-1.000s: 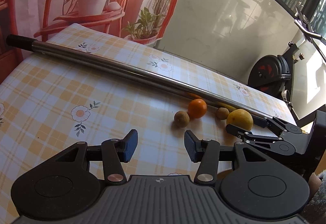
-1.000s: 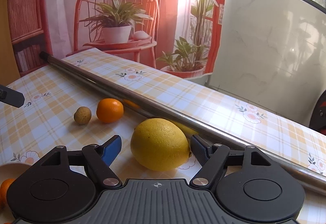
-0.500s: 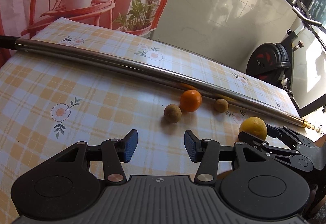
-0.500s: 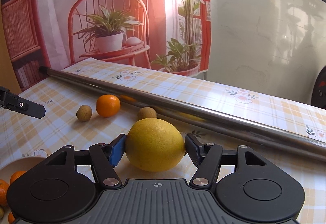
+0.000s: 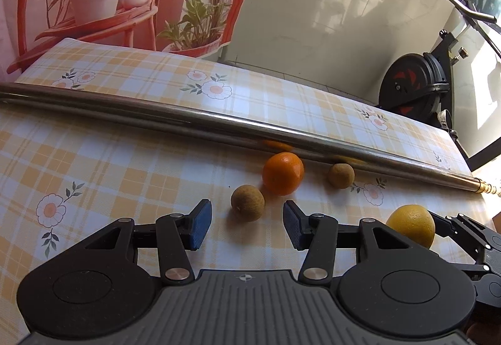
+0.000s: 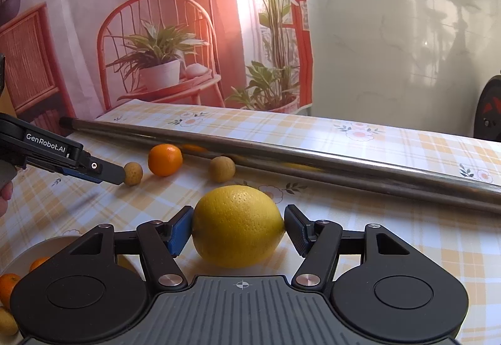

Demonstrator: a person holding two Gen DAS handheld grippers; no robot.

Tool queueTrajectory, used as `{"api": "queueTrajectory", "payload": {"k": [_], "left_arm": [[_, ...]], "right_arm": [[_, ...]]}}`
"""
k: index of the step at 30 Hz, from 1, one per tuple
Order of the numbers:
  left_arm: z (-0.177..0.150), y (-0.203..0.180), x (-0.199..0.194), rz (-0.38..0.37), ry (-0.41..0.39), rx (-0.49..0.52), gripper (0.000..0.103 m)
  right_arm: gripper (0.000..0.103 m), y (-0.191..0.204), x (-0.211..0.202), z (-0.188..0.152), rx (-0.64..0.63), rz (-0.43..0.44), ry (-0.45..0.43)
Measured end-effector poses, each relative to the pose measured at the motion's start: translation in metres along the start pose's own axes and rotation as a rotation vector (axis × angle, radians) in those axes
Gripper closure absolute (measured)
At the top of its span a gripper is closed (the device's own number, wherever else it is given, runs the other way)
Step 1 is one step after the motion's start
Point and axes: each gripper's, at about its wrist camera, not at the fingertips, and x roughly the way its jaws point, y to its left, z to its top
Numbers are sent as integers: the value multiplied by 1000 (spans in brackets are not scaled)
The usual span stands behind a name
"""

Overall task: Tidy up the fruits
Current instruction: 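Lift the grapefruit with the right gripper while the left grasps a brown kiwi, then carry the grapefruit over the plate with the right gripper while the left drops the kiwi into it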

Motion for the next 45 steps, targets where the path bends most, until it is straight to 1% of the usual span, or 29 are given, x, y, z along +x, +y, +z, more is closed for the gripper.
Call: {"api": "queueTrajectory", "payload": {"k": [2,6,8,9,11,12,13,16,25,28,32,35,40,45], "left_arm": [[1,-2,6,12,3,10,50],[1,-4,13,5,-6,27,53],[3,-4,16,-1,-14,32,59],[3,-5,17,-4,-15,33,60],[4,-8,18,6,-12,41,69],[5,-8,18,15,-11,45,71],[5,-8,18,18,-9,48,76],[4,-6,17,-1,-7,50,76],[-7,-9,6,-17,-17,68,76],[-10,-10,-5,-32,-38,66,76],[-15,-12,-23,-57,-65,53,76],[-25,-13,-40,-79,-79,42,76],[-43,-14,-63,-87,-84,44,76],[-58,-15,-84,-108,-63,66,76]], "right_arm": [[44,1,0,0,-7,-2,0],[44,1,1,0,-4,-1,-2],[44,1,1,0,-4,-1,-3],[44,1,1,0,-4,-1,-3],[44,1,0,-1,-3,-2,-3],[44,0,0,-1,-3,-1,-3],[43,0,0,-1,-3,-1,-4],[43,0,0,0,2,2,-3],[43,-3,0,0,18,-5,4],[43,-3,4,0,24,-24,30],[45,-2,5,0,22,-23,26],[45,-3,5,0,26,-21,24],[46,-6,3,-1,38,-6,20],[46,-7,1,-2,44,-7,10]]}}
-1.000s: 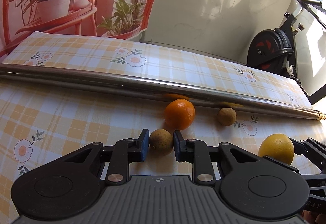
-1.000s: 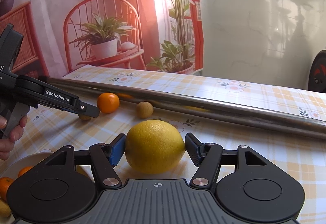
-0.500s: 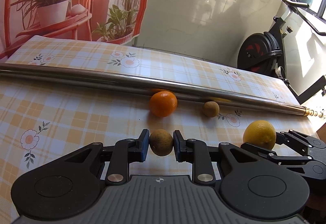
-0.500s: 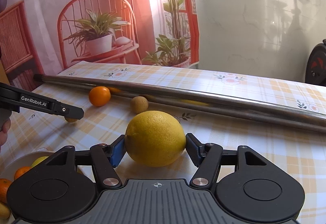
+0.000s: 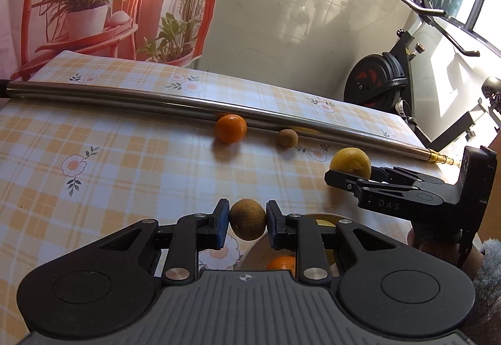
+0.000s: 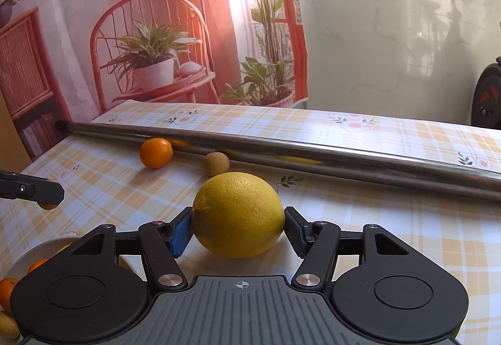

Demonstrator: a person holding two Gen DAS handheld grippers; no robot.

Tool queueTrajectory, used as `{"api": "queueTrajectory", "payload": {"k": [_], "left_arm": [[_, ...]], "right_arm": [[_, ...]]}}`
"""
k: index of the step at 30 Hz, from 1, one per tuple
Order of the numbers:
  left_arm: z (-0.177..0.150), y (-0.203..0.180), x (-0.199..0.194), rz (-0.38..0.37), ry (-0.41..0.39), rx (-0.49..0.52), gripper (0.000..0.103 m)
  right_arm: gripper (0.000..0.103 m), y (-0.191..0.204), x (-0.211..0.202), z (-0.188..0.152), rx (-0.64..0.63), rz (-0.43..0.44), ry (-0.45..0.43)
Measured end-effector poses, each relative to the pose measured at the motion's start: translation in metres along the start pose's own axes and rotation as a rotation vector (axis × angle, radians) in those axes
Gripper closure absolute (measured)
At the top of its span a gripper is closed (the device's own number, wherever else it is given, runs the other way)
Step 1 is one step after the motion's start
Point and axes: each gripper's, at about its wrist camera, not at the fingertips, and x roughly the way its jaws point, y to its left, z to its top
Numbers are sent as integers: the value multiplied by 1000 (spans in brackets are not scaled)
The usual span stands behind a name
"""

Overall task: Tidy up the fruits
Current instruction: 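Carry the grapefruit over the plate with the right gripper while the left drops the kiwi into it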

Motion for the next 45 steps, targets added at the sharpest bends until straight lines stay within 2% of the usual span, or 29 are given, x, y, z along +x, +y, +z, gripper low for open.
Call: {"api": "queueTrajectory", "payload": {"k": [7,11,14,21,26,31,37,45], "left_arm": [[-21,-10,-20,-61,20,14,76],[-30,-15,-22,-98,34,20,76],[-36,-18,-21,-119,45,26,76],[-49,-25,-28,-149,61,64,76],[-60,-32,-34,-177,94,89,76],[-66,-33,-37,-183,122,104,76],[-73,-25,-31,-171,203,86,76],[-80,-18,-31,-138,234,62,76]], "right_arm": [[46,0,-8,-2,25,-32,-5],[46,4,-31,-6,52,-22,-8],[46,18,-55,-9,34,-28,-21],[46,58,-107,-19,14,27,-52],[46,74,-126,-28,22,39,-51],[46,82,-137,-37,39,31,-39],[46,85,-145,-48,52,24,-29],[46,98,-148,-45,25,63,-22]]}}
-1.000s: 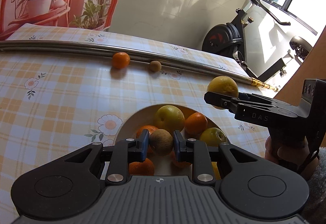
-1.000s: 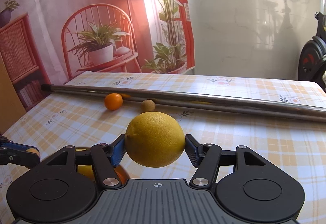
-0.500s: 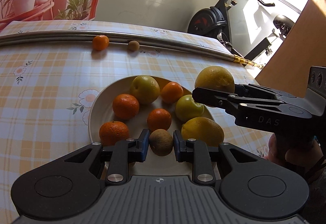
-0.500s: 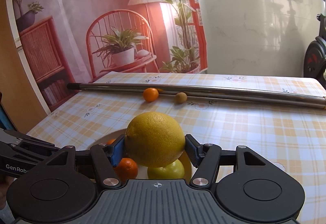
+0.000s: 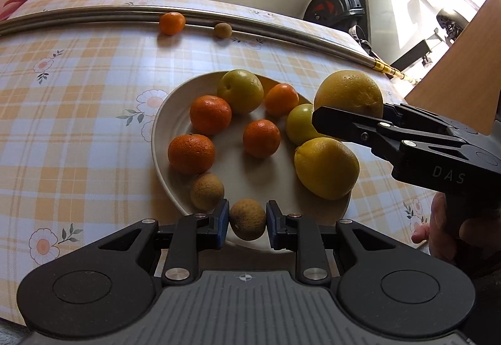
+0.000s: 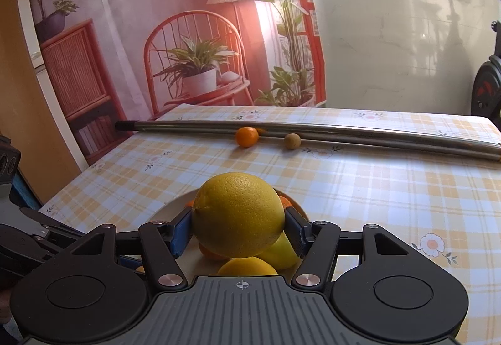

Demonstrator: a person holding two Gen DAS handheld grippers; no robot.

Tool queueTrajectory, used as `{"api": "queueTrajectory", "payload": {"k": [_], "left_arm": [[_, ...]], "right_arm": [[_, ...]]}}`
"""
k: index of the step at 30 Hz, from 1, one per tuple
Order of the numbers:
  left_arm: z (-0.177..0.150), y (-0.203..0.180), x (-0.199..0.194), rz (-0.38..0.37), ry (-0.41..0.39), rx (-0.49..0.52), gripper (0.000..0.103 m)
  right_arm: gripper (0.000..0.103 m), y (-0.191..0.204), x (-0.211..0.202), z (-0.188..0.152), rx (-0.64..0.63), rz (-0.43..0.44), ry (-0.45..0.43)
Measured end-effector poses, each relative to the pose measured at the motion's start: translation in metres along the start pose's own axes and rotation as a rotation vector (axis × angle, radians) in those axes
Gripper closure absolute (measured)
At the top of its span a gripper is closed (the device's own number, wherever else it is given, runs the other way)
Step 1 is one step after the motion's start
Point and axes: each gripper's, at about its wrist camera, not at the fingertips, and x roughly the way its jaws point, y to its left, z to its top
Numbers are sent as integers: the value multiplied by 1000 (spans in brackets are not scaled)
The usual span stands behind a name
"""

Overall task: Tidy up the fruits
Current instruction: 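Carry the grapefruit over the plate with the right gripper while the left drops the kiwi into it, then lower the grapefruit into the white plate with the right gripper and open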

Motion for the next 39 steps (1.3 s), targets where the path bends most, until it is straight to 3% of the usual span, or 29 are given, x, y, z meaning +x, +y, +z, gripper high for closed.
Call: {"api": "queueTrajectory", "payload": {"k": [12,21,32,39], "left_arm": [[0,1,-1,36,-14,10,76],[1,11,-11,46,-59,-42,75],[11,39,-41,112,-236,-217,75],[12,42,-44,133,-278,-248,75]], "right_arm": [[46,36,25,1,-83,113,114],[46,29,32,1,-58,89,135],[46,31,36,-3,-70,102,151],[46,51,51,-8,-178,103,194]]}}
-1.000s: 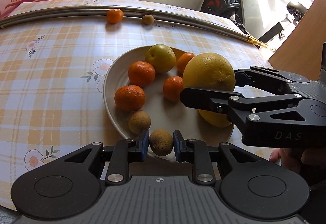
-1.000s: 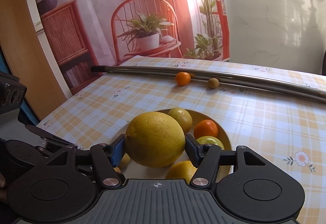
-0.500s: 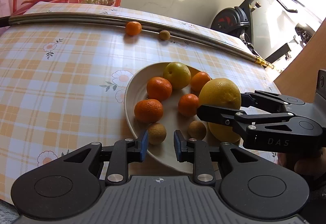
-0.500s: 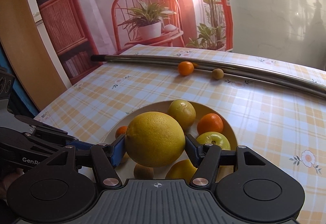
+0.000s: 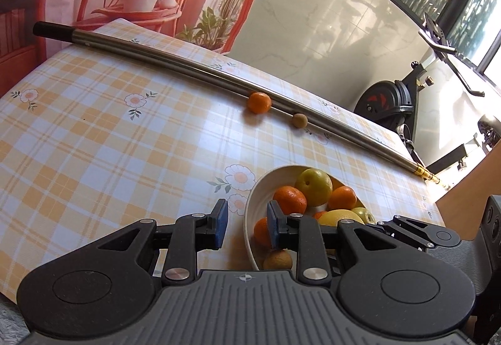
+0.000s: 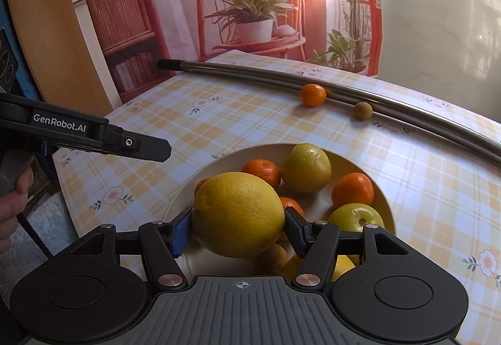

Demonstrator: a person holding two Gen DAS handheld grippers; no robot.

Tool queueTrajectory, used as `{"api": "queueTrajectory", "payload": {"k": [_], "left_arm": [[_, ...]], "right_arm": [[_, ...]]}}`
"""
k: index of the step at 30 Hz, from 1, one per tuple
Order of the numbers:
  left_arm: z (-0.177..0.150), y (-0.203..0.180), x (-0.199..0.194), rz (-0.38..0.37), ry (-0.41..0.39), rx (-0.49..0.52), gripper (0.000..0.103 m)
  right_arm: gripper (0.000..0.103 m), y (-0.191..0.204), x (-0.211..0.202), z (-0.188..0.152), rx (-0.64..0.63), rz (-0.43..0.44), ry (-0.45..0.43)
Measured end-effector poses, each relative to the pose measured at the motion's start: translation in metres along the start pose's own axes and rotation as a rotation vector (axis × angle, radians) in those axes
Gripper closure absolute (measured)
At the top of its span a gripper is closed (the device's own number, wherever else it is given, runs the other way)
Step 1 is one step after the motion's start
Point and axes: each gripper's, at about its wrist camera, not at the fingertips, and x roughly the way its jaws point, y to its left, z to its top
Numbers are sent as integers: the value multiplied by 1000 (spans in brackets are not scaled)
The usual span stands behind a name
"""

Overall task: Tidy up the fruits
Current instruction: 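Lower the grapefruit into the white plate with the right gripper and open, then move both open grippers to the last tangerine and kiwi by the rod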

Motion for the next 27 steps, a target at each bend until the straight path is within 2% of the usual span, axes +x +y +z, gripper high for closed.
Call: {"api": "queueTrajectory", "payload": {"k": [6,15,21,27], "left_arm": [[-2,2,-1,11,1,5,75],[-5,4,2,19,11,2,75],[-4,3,4,28,11,1,75],[6,4,2,42,-9,4,75]], "right_arm": [[45,6,12,8,-76,-48,-4],[43,18,15,5,-155,-67,-8],[44,12,-4,7,-116,-76,-62],[44,-14,-21,14,-32,-110,-129]]}}
